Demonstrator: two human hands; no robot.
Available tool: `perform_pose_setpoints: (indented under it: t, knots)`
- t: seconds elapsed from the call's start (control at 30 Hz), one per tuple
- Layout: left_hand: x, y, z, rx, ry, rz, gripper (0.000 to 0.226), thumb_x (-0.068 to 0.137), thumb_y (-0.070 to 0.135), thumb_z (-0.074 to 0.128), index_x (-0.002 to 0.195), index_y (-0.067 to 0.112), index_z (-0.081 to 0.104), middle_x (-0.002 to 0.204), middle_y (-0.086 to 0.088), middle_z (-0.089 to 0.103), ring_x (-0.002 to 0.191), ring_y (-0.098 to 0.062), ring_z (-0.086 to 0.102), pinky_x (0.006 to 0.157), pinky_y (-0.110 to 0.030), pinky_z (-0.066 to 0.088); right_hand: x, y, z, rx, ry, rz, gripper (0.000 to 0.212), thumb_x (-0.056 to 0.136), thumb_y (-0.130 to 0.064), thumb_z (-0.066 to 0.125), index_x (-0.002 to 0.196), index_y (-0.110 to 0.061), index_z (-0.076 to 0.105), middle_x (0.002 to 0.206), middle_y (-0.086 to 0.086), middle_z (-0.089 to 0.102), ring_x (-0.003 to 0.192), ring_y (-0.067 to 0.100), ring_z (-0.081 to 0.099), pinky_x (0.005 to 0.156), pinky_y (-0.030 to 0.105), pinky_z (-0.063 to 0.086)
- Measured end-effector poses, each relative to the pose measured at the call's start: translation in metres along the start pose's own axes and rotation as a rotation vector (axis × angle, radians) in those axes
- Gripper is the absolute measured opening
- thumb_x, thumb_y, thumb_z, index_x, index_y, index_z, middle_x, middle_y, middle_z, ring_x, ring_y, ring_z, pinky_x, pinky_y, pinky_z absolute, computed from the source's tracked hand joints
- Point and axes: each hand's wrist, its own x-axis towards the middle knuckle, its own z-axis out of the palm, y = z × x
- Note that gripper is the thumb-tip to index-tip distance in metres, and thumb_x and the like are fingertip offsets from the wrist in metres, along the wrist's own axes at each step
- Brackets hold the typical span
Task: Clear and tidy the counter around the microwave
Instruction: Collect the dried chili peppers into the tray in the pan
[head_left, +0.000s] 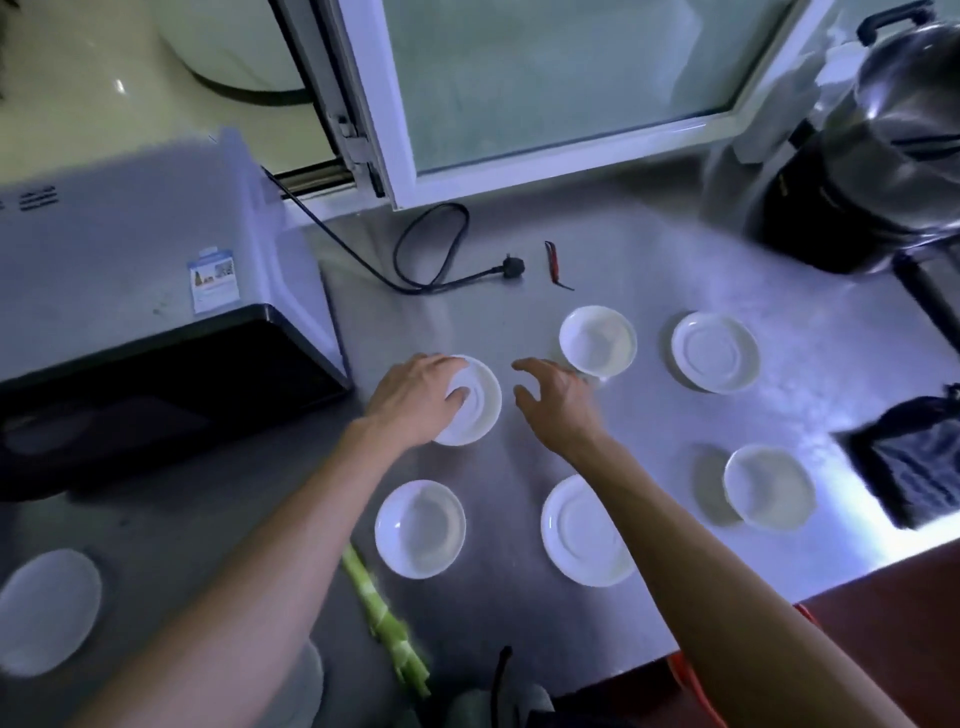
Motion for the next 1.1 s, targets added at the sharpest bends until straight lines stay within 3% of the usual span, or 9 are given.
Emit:
perform_pose_setpoints:
  t: [0.2, 0.4, 0.7, 0.87, 1.1]
  knots:
    - [0.047, 0.023, 0.002, 0.005, 0.012, -0.018, 0.033, 0.098, 0.034, 0.049, 0.125, 0.017, 0.057, 0.131, 0.002, 0.060, 0.121, -0.025, 0.052, 0.097, -0.043, 0.045, 0.049, 0.029, -0.021, 0.050, 0.126, -0.054, 0.029, 0.091, -0.015, 0.062, 0.120, -0.016, 0.069, 0.123, 0.002, 0.070, 0.110, 0.029, 0.064, 0.095, 0.047, 0.047]
    - [0.094, 0.041, -0.006, -0.008, 0.027, 0.004, 0.041, 0.100, 0.033, 0.049, 0.140, 0.023, 0.051, 0.142, 0.005, 0.054, 0.129, -0.022, 0.048, 0.103, -0.041, 0.041, 0.111, 0.053, -0.048, 0.072, 0.162, 0.004, 0.027, 0.094, -0.017, 0.060, 0.119, -0.016, 0.069, 0.118, 0.006, 0.071, 0.106, 0.029, 0.063, 0.094, 0.047, 0.049]
    - [0.162, 0.041, 0.001, -0.067, 0.044, 0.005, 0.041, 0.100, 0.037, 0.051, 0.137, 0.021, 0.054, 0.138, 0.003, 0.058, 0.125, -0.021, 0.051, 0.100, -0.041, 0.044, 0.203, 0.087, -0.042, -0.026, 0.133, 0.093, 0.023, 0.091, -0.013, 0.061, 0.113, -0.015, 0.068, 0.108, 0.008, 0.071, 0.099, 0.031, 0.064, 0.090, 0.045, 0.051]
    - [0.181, 0.033, 0.016, -0.123, 0.042, -0.006, 0.037, 0.097, 0.032, 0.056, 0.133, 0.022, 0.057, 0.133, 0.004, 0.061, 0.119, -0.023, 0.055, 0.095, -0.042, 0.047, 0.237, 0.088, -0.028, 0.007, 0.123, 0.127, 0.016, 0.092, -0.016, 0.057, 0.103, -0.006, 0.064, 0.098, 0.014, 0.066, 0.088, 0.039, 0.060, 0.078, 0.045, 0.052]
    - [0.188, 0.022, 0.028, -0.164, 0.018, -0.022, 0.026, 0.095, 0.027, 0.058, 0.120, 0.019, 0.062, 0.121, 0.002, 0.065, 0.111, -0.026, 0.058, 0.090, -0.043, 0.049, 0.251, 0.086, -0.015, -0.035, 0.107, 0.110, 0.016, 0.086, -0.007, 0.054, 0.102, -0.007, 0.056, 0.097, 0.013, 0.062, 0.090, 0.035, 0.054, 0.072, 0.037, 0.040]
